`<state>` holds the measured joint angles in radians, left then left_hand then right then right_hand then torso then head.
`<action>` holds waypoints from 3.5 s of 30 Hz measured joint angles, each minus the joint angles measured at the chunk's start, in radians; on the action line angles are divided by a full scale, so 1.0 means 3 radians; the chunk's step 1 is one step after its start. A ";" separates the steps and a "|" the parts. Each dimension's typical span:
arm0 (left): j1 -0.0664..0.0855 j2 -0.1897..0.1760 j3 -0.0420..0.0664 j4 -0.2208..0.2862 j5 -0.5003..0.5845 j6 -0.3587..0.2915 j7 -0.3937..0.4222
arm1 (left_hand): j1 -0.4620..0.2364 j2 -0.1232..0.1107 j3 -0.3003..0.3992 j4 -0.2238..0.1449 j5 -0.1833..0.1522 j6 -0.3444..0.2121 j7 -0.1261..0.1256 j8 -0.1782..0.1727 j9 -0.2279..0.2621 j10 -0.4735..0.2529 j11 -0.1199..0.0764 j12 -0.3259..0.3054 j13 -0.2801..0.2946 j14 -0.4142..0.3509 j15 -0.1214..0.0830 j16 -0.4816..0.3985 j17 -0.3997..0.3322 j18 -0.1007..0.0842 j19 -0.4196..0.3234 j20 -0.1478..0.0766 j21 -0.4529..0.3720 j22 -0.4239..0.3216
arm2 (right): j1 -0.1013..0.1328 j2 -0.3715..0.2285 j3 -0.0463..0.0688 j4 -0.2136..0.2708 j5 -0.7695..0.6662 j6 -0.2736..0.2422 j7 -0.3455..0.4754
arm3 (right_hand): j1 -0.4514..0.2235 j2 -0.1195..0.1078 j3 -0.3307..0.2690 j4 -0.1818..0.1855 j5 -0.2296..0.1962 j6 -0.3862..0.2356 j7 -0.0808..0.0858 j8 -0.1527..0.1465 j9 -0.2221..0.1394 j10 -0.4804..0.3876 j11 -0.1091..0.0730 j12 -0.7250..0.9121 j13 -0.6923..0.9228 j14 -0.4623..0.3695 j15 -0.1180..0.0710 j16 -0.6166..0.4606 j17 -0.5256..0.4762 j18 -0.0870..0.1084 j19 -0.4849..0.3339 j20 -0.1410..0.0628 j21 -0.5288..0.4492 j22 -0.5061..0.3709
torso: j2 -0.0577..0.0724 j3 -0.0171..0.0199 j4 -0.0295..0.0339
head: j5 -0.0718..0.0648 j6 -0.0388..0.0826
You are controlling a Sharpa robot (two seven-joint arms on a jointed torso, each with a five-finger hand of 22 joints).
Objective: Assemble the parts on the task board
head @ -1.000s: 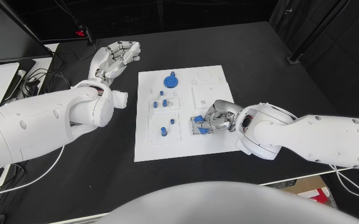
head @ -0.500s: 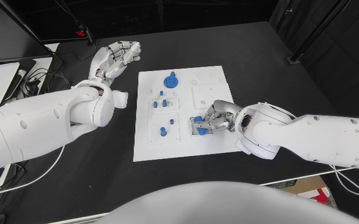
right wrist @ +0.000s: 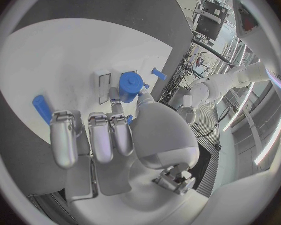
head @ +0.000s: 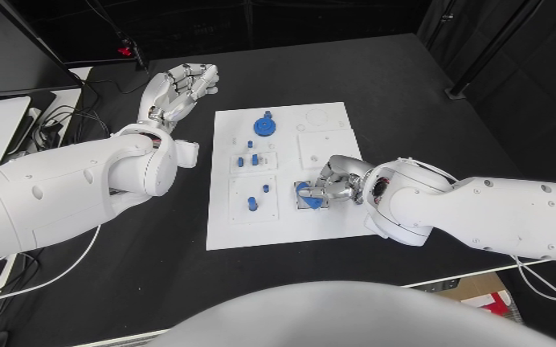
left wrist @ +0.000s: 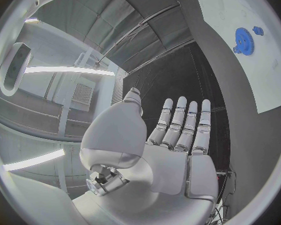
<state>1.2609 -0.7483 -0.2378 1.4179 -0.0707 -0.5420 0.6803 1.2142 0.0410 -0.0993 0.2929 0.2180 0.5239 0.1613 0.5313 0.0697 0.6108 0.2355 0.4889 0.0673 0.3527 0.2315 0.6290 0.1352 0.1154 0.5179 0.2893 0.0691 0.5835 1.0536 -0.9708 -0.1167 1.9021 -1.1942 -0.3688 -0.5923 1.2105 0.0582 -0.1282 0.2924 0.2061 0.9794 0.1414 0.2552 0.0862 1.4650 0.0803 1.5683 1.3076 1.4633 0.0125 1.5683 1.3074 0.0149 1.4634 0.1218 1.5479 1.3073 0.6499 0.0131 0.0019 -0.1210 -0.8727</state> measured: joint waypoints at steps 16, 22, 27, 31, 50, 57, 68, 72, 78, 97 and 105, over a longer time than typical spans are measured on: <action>0.0000 0.0003 0.0000 -0.0004 0.0000 0.0006 0.0000 | 0.0000 0.0000 0.0000 0.0000 0.0000 0.0000 0.0000 0.0000 0.0000 0.0000 0.0000 0.0000 0.0000 0.0000 0.0000 0.0000 -0.0003 0.0000 0.0000 0.0000 0.0000 0.0000 | -0.0001 0.0017 -0.0002 -0.0016 -0.0036 -0.0001 0.0007 | -0.0128 -0.0013 -0.0133 0.0004 -0.0090 -0.0024 0.0036 -0.0038 0.0003 0.0000 0.0000 0.0000 0.0000 0.0000 0.0000 0.0000 0.0000 0.0000 0.0000 0.0000 0.0000 0.0000 | 0.0000 0.0000 0.0000 | 0.0009 0.0000; 0.0000 0.0002 0.0000 -0.0004 0.0000 0.0008 0.0000 | 0.0000 0.0000 0.0000 0.0000 0.0003 0.0000 0.0000 0.0000 0.0000 0.0000 0.0000 0.0000 0.0000 0.0000 0.0000 0.0000 -0.0003 0.0000 0.0000 0.0000 0.0000 0.0000 | -0.0001 0.0017 -0.0003 -0.0016 -0.0037 -0.0008 0.0009 | -0.0156 -0.0001 -0.0156 0.0007 -0.0090 -0.0023 0.0036 -0.0038 0.0003 0.0000 0.0000 0.0000 0.0000 0.0000 0.0000 0.0000 0.0000 0.0000 0.0000 0.0000 0.0000 0.0000 | 0.0000 0.0000 0.0000 | 0.0010 0.0000; 0.0000 0.0000 0.0000 -0.0004 0.0000 0.0010 0.0000 | 0.0000 0.0000 0.0000 0.0000 0.0013 0.0000 0.0000 0.0000 0.0000 0.0000 0.0000 0.0000 0.0000 0.0000 0.0000 0.0000 -0.0005 0.0000 0.0000 0.0000 0.0000 -0.0003 | -0.0004 0.0015 -0.0005 -0.0011 -0.0038 -0.0028 0.0017 | -0.0207 0.0004 -0.0197 0.0004 -0.0090 -0.0022 0.0037 -0.0038 0.0006 0.0000 0.0000 0.0000 0.0000 0.0000 0.0000 0.0000 0.0000 0.0000 0.0000 0.0000 0.0000 0.0000 | 0.0000 0.0000 -0.0002 | 0.0008 0.0000; 0.0000 -0.0003 0.0000 -0.0002 0.0000 0.0012 0.0000 | 0.0000 0.0000 0.0000 0.0000 0.0013 0.0000 0.0000 0.0000 0.0000 0.0000 0.0000 0.0000 0.0000 0.0000 0.0000 0.0000 -0.0005 0.0000 0.0000 0.0000 0.0000 -0.0003 | -0.0005 -0.0001 -0.0005 0.0006 -0.0038 -0.0068 0.0034 | -0.0207 0.0004 -0.0243 -0.0006 -0.0188 0.0051 -0.0001 0.0052 0.0062 0.0000 0.0000 0.0000 0.0000 0.0000 0.0000 0.0000 0.0000 0.0000 0.0000 0.0000 -0.0020 0.0000 | 0.0000 0.0002 -0.0003 | 0.0008 0.0000; -0.0008 -0.0007 0.0000 -0.0007 0.0000 0.0026 0.0000 | 0.0013 0.0013 -0.0009 -0.0009 0.0013 0.0000 0.0000 0.0000 0.0000 0.0000 0.0000 0.0012 0.0000 0.0000 0.0000 0.0013 -0.0011 0.0000 0.0000 0.0000 0.0000 -0.0004 | -0.0015 -0.0181 -0.0005 0.0145 -0.0040 -0.0191 0.0147 | -0.0173 -0.0009 -0.0446 -0.0005 -0.0513 -0.0132 -0.0203 0.1237 0.0958 0.0000 -0.0180 0.0000 0.0000 0.0011 -0.0168 0.0000 0.0000 0.0000 0.0008 -0.0153 -0.0037 0.0000 | -0.0002 0.0000 -0.0004 | 0.0002 0.0000; -0.0010 -0.0006 0.0000 -0.0009 0.0000 0.0030 0.0000 | 0.0013 0.0013 -0.0009 -0.0009 0.0026 0.0000 0.0000 0.0000 0.0000 0.0000 0.0000 0.0012 0.0000 0.0000 0.0000 0.0013 -0.0012 0.0000 0.0000 0.0000 0.0000 -0.0006 | -0.0021 -0.0181 -0.0005 0.0161 -0.0042 -0.0127 0.0148 | -0.0094 -0.0099 -0.0381 -0.0008 -0.0513 -0.0160 -0.0231 0.1397 0.1110 0.0006 -0.0209 0.0000 0.0000 0.0012 -0.0192 0.0000 0.0000 0.0000 0.0011 -0.0181 -0.0037 0.0000 | -0.0002 0.0000 -0.0001 | -0.0002 0.0000; -0.0010 -0.0003 0.0000 -0.0010 0.0000 0.0033 0.0000 | 0.0027 0.0027 -0.0009 -0.0009 0.0040 0.0000 0.0000 0.0000 -0.0003 0.0000 0.0000 0.0012 0.0000 0.0000 0.0000 0.0026 -0.0021 0.0000 0.0000 0.0000 0.0000 -0.0010 | -0.0023 -0.0109 -0.0005 0.0112 -0.0066 -0.0054 0.0139 | 0.0136 0.0030 -0.0279 -0.0022 -0.0513 -0.0191 -0.0263 0.1498 0.1243 -0.0004 -0.0243 0.0000 0.0000 0.0012 -0.0216 0.0000 0.0000 0.0000 0.0011 -0.0204 -0.0035 0.0000 | -0.0001 -0.0001 0.0002 | -0.0003 0.0000; -0.0010 -0.0002 0.0000 -0.0011 0.0000 0.0034 0.0000 | 0.0026 0.0027 -0.0009 -0.0009 0.0040 0.0000 0.0000 0.0000 -0.0003 0.0000 0.0000 0.0012 0.0000 0.0000 0.0000 0.0026 -0.0021 0.0000 0.0000 0.0000 0.0000 -0.0010 | -0.0023 -0.0082 -0.0005 0.0077 -0.0077 -0.0038 0.0131 | 0.0282 0.0088 -0.0238 -0.0045 -0.0513 -0.0207 -0.0279 0.1521 0.1277 0.0006 -0.0257 0.0000 0.0001 0.0012 -0.0216 0.0000 0.0000 0.0000 0.0011 -0.0204 -0.0023 0.0000 | -0.0001 -0.0001 0.0004 | -0.0002 0.0000; -0.0010 0.0001 0.0000 -0.0012 0.0000 0.0035 0.0000 | 0.0026 0.0026 -0.0009 -0.0009 0.0040 0.0000 0.0000 0.0000 -0.0003 0.0000 0.0000 0.0012 0.0000 0.0000 0.0000 0.0026 -0.0021 0.0000 0.0000 0.0000 0.0000 -0.0009 | -0.0022 -0.0060 -0.0002 0.0045 -0.0097 -0.0012 0.0120 | 0.0401 0.0115 -0.0207 -0.0064 -0.0515 -0.0217 -0.0289 0.1521 0.1308 0.0006 -0.0256 0.0003 0.0011 0.0000 -0.0228 0.0000 0.0000 0.0000 0.0011 -0.0205 -0.0023 0.0000 | 0.0000 -0.0001 0.0004 | 0.0000 0.0000; -0.0010 0.0005 0.0000 -0.0017 0.0001 0.0036 0.0000 | 0.0026 0.0026 -0.0018 0.0000 0.0040 0.0000 0.0000 0.0000 -0.0002 0.0000 0.0000 0.0012 0.0000 0.0000 0.0000 0.0026 -0.0024 0.0000 0.0000 0.0000 0.0000 -0.0009 | -0.0023 -0.0075 -0.0005 0.0030 -0.0135 0.0102 0.0065 | 0.0626 0.0166 -0.0136 -0.0110 -0.0474 -0.0229 -0.0301 0.1521 0.1335 0.0000 -0.0275 0.0019 0.0014 0.0012 -0.0238 0.0000 0.0000 0.0000 0.0012 -0.0227 -0.0023 0.0000 | -0.0001 -0.0001 -0.0002 | -0.0012 0.0000; -0.0010 0.0005 0.0000 -0.0018 0.0001 0.0038 0.0000 | 0.0026 0.0026 -0.0018 0.0000 0.0039 0.0000 0.0000 0.0000 -0.0002 0.0000 0.0000 0.0012 0.0000 0.0000 0.0000 0.0026 -0.0024 0.0000 0.0000 0.0000 0.0000 -0.0009 | -0.0024 -0.0102 -0.0005 0.0055 -0.0139 0.0082 0.0074 | 0.0647 0.0161 -0.0132 -0.0085 -0.0399 -0.0251 -0.0278 0.1492 0.1335 0.0000 -0.0275 0.0019 0.0014 0.0012 -0.0238 0.0000 0.0000 0.0000 0.0012 -0.0227 -0.0023 0.0000 | -0.0002 -0.0001 -0.0002 | -0.0023 0.0000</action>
<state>1.2578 -0.7468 -0.2378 1.4125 -0.0705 -0.5306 0.6803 1.2220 0.0488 -0.1047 0.2930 0.2299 0.5239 0.1612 0.5313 0.0690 0.6108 0.2355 0.4926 0.0673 0.3527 0.2315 0.6367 0.1279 0.1154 0.5179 0.2893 0.0690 0.5808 1.0465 -1.0016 -0.1183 1.9186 -1.2360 -0.3443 -0.5700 1.4046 0.1065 -0.1678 0.2668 0.0864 0.9039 0.0579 0.7029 0.4867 1.4651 -0.0022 1.5740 1.3118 1.4669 -0.0588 1.5683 1.3073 0.0149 1.4670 0.0538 1.5410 1.3073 0.6494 0.0129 0.0014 -0.1280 -0.8727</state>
